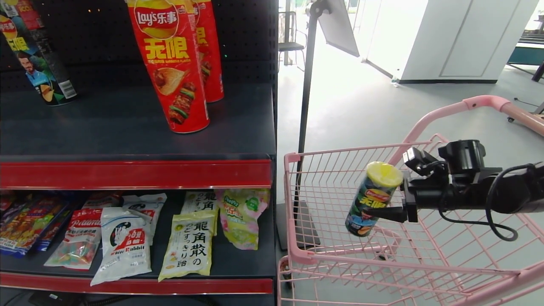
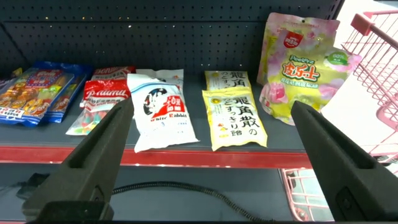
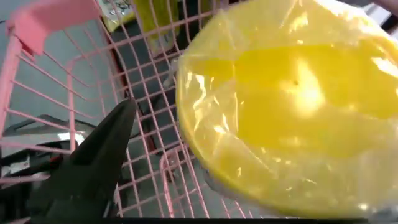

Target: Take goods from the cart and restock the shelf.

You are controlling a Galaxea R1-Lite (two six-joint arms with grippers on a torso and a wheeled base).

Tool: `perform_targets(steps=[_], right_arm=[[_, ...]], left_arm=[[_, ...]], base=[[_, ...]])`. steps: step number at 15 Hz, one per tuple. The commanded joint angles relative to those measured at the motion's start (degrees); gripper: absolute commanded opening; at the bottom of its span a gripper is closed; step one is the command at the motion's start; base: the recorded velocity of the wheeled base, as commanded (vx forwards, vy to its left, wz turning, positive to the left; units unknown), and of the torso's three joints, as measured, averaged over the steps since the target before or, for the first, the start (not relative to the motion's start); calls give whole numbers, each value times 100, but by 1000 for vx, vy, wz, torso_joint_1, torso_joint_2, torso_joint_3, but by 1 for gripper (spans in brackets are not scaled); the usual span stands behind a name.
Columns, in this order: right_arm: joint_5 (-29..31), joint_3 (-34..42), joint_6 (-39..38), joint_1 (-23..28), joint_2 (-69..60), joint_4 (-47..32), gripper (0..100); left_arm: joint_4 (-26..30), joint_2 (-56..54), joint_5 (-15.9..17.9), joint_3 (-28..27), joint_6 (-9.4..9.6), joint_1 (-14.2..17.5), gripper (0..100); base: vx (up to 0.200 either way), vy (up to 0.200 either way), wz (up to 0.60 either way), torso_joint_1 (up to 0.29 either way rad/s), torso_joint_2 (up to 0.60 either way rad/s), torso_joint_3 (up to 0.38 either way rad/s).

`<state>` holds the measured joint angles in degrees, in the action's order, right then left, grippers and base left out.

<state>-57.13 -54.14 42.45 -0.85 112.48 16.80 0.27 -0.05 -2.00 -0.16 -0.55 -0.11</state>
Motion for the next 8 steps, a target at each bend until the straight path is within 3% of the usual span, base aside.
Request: perform_targets(steps=[1, 3, 4, 8], right_arm=[[-9, -158, -70, -205, 54, 8, 100], [-18, -536, -298, -442, 107, 16, 100], [-9, -554, -298, -486, 134, 16, 0], [8, -563, -298, -504, 107, 16, 0]], left_arm=[[0, 5, -2, -2, -7, 2, 100], [0, 5, -2, -2, -7, 2, 100], [0, 5, -2, -2, -7, 2, 100], [0, 5, -2, -2, 2, 2, 100]], base=[[0, 0, 0, 0, 0, 0], [0, 0, 0, 0, 0, 0], [0, 0, 0, 0, 0, 0], [0, 0, 0, 0, 0, 0]])
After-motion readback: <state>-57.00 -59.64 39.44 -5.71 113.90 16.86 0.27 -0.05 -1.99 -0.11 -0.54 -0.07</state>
